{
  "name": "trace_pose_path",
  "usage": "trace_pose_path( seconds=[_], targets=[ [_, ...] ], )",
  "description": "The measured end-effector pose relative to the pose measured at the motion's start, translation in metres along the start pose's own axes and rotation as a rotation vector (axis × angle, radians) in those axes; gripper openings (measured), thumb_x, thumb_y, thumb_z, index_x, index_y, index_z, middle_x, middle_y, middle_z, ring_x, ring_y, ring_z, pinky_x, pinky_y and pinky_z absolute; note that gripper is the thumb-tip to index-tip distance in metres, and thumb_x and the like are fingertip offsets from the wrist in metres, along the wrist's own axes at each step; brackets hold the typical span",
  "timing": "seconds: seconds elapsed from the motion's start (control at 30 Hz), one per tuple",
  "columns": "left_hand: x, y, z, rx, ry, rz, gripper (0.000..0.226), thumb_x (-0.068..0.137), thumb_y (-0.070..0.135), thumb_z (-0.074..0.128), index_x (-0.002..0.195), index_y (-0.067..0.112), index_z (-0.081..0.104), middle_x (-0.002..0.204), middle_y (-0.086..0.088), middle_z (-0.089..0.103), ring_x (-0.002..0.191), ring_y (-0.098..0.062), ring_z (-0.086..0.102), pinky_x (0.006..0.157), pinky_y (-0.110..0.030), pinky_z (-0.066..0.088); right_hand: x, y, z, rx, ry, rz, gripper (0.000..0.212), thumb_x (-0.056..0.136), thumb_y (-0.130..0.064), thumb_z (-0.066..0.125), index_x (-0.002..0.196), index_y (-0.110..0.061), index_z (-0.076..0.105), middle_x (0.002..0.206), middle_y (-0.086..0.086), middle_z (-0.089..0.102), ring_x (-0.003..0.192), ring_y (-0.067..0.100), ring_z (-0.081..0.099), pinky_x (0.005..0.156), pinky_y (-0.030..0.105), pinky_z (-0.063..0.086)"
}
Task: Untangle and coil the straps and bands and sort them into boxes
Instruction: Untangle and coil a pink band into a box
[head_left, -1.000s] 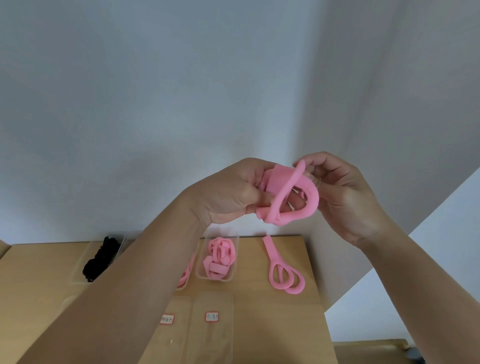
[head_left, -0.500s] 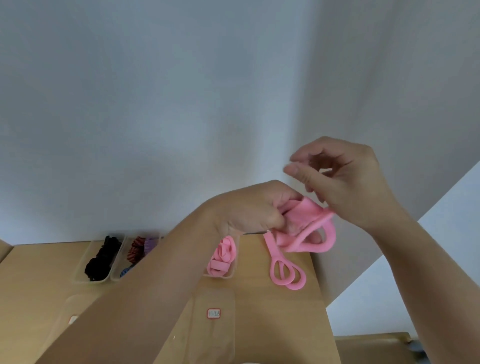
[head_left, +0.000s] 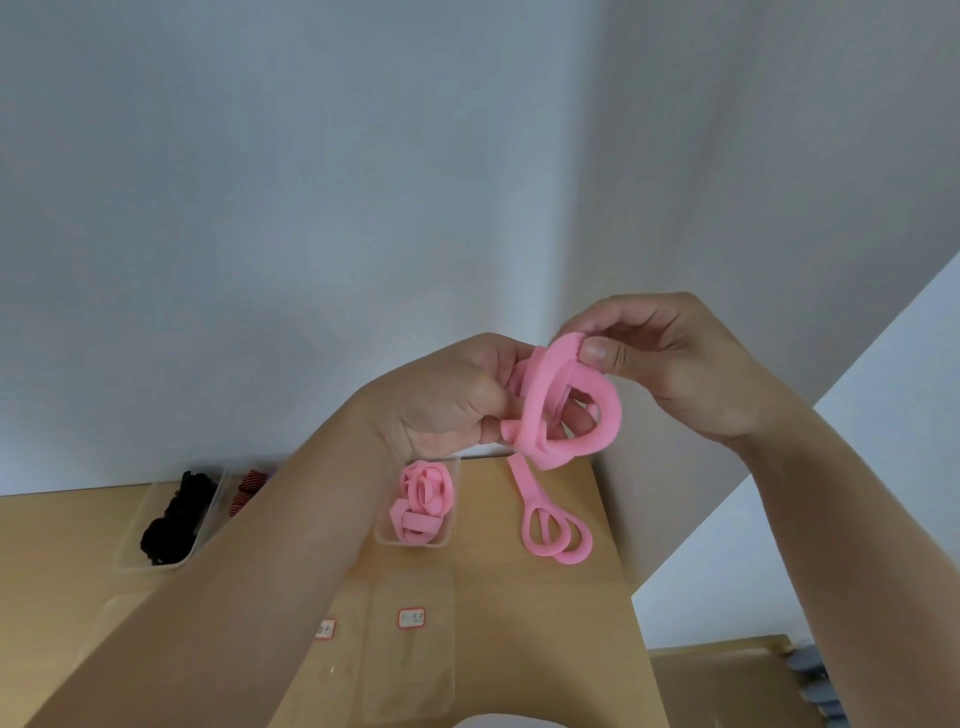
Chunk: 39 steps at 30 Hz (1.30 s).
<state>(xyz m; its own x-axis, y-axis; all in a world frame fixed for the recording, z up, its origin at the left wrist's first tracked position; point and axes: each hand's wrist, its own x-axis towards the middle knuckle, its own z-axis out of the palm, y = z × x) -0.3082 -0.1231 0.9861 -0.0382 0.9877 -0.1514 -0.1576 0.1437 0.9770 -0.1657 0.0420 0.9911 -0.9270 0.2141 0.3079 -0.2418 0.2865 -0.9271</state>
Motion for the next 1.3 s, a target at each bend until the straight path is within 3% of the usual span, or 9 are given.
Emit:
trace_pose_path(
  seconds=[0.17, 0.3, 0.4, 0.5, 0.57, 0.77, 1.0, 1.13, 1.3],
  targets=[
    [-0.006, 0.004, -0.002, 0.176, 0.020, -0.064, 0.045, 0.084, -0.032, 0.044, 0.093, 0.000, 0.074, 0.089, -0.011, 0.074, 0.090, -0.021, 0.071, 0.083, -0.033, 0.055, 0.005, 0.003, 0.011, 0.002, -0.007, -0.002, 0.008, 0.094, -0.004, 0.061, 0.095, -0.006, 0.069, 0.085, 0.001, 0.071, 0.077, 0.018, 0.064, 0.072, 0.027, 0.053],
    [-0.008, 0.007, -0.001, 0.196, 0.142, -0.047, 0.040, 0.083, -0.032, 0.043, 0.104, -0.009, 0.068, 0.096, -0.015, 0.074, 0.094, -0.021, 0.072, 0.086, -0.032, 0.058, 0.010, 0.004, 0.018, -0.064, 0.116, 0.020, 0.005, 0.091, -0.009, 0.070, 0.094, -0.012, 0.073, 0.092, 0.011, 0.071, 0.082, 0.035, 0.063, 0.077, 0.041, 0.052],
    [-0.008, 0.005, -0.001, 0.197, 0.206, -0.034, 0.045, 0.081, -0.031, 0.042, 0.113, -0.010, 0.067, 0.102, -0.018, 0.073, 0.101, -0.027, 0.070, 0.097, -0.045, 0.055, 0.011, 0.003, 0.019, -0.018, 0.178, 0.080, 0.005, 0.092, -0.016, 0.071, 0.088, -0.014, 0.068, 0.086, 0.006, 0.067, 0.076, 0.027, 0.059, 0.071, 0.037, 0.049],
    [-0.009, 0.003, -0.002, 0.204, 0.275, -0.024, 0.043, 0.077, -0.023, 0.051, 0.112, -0.007, 0.068, 0.103, -0.022, 0.074, 0.108, -0.033, 0.070, 0.105, -0.053, 0.048, 0.009, 0.003, 0.025, 0.041, 0.139, 0.129, 0.023, 0.090, -0.033, 0.070, 0.090, -0.010, 0.070, 0.095, 0.012, 0.074, 0.087, 0.038, 0.066, 0.080, 0.046, 0.053],
    [-0.011, 0.001, -0.004, 0.198, 0.313, -0.019, 0.039, 0.074, -0.018, 0.056, 0.109, -0.007, 0.069, 0.104, -0.026, 0.072, 0.109, -0.035, 0.070, 0.102, -0.049, 0.051, 0.007, 0.006, 0.032, 0.033, 0.137, 0.146, 0.020, 0.091, -0.026, 0.073, 0.098, -0.007, 0.071, 0.100, 0.017, 0.075, 0.092, 0.039, 0.070, 0.084, 0.050, 0.055],
    [-0.015, -0.004, -0.013, 0.207, 0.449, -0.009, 0.052, 0.064, 0.000, 0.065, 0.115, -0.001, 0.061, 0.114, -0.029, 0.070, 0.111, -0.040, 0.068, 0.103, -0.058, 0.051, 0.008, 0.015, 0.053, -0.002, 0.205, 0.180, 0.016, 0.097, -0.009, 0.064, 0.105, 0.003, 0.066, 0.098, 0.016, 0.074, 0.082, 0.025, 0.073, 0.076, 0.033, 0.059],
    [-0.027, -0.013, -0.018, 0.024, 0.526, 0.142, 0.014, 0.090, -0.006, 0.067, 0.102, -0.004, 0.073, 0.103, -0.023, 0.075, 0.099, -0.037, 0.074, 0.088, -0.045, 0.061, 0.014, 0.015, 0.071, -0.128, 0.342, 0.181, 0.013, 0.101, -0.004, 0.057, 0.106, 0.000, 0.067, 0.110, 0.004, 0.074, 0.086, 0.024, 0.075, 0.079, 0.037, 0.061],
    [-0.033, -0.012, -0.023, -0.111, 0.537, 0.162, 0.024, 0.093, 0.005, 0.065, 0.114, -0.004, 0.071, 0.085, -0.009, 0.073, 0.082, -0.024, 0.068, 0.092, -0.043, 0.058, 0.017, 0.014, 0.088, -0.310, 0.464, 0.177, 0.008, 0.097, -0.011, 0.062, 0.094, -0.016, 0.068, 0.088, -0.010, 0.072, 0.077, 0.011, 0.069, 0.072, 0.028, 0.056],
    [-0.052, -0.022, -0.031, -0.185, 0.538, 0.130, 0.054, 0.084, 0.031, 0.081, 0.126, 0.004, 0.062, 0.114, -0.016, 0.074, 0.106, -0.033, 0.073, 0.095, -0.051, 0.058, 0.023, 0.014, 0.115, -0.399, 0.543, 0.127, 0.007, 0.097, -0.013, 0.062, 0.096, -0.019, 0.065, 0.089, -0.019, 0.067, 0.077, -0.008, 0.062, 0.065, 0.007, 0.045]
  ],
)
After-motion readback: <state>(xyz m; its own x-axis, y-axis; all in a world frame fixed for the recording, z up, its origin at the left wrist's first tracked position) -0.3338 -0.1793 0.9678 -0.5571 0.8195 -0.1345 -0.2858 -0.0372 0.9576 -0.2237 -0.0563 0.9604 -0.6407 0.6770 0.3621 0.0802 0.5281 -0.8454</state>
